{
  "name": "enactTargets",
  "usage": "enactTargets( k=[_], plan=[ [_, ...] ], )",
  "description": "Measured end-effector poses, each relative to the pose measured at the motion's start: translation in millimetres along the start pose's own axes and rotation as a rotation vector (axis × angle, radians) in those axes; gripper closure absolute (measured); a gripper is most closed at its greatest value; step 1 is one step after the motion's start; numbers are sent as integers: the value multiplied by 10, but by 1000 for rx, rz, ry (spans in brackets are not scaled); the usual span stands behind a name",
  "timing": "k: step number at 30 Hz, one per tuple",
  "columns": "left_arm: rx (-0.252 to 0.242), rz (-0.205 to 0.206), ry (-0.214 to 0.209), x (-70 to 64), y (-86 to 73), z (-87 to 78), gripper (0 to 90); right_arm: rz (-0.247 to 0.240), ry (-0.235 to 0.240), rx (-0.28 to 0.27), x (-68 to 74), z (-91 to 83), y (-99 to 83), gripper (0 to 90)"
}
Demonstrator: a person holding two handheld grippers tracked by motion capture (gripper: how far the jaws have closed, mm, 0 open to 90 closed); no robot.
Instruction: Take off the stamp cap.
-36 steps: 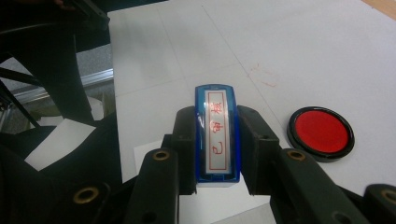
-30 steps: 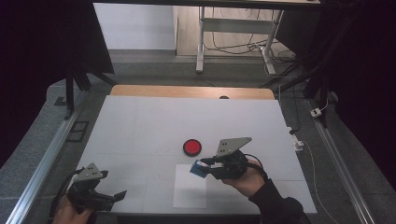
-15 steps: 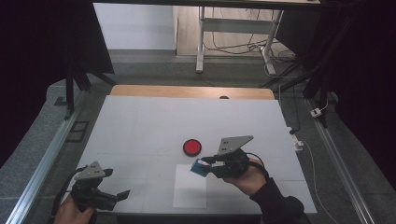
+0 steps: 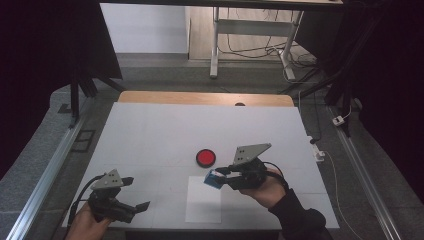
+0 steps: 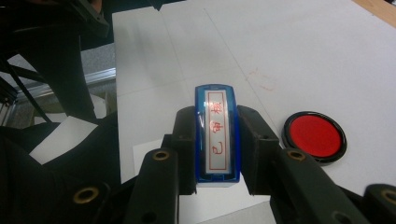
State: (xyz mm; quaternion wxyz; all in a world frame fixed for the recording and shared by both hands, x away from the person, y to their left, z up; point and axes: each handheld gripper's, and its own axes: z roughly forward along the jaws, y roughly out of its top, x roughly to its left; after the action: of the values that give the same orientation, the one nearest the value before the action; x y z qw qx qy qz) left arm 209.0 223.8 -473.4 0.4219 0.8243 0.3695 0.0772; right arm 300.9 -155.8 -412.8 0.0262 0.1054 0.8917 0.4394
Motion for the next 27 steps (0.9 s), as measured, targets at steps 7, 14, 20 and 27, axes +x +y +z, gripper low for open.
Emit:
enactTargets(
  k=[7, 14, 20, 27],
  plan=[
    [4, 38, -15, -35, 79, 69, 0, -3, 9, 8, -18, -5, 15, 703],
    [-5, 44, -35, -17, 171, 125, 0, -4, 9, -1, -20, -10, 35, 702],
    [-20, 54, -48, 14, 245, 199, 0, -18, 9, -3, -23, -13, 53, 702],
    [-18, 89, -58, 8, 318, 264, 0, -19, 7, -6, -31, -24, 75, 702]
  ],
)
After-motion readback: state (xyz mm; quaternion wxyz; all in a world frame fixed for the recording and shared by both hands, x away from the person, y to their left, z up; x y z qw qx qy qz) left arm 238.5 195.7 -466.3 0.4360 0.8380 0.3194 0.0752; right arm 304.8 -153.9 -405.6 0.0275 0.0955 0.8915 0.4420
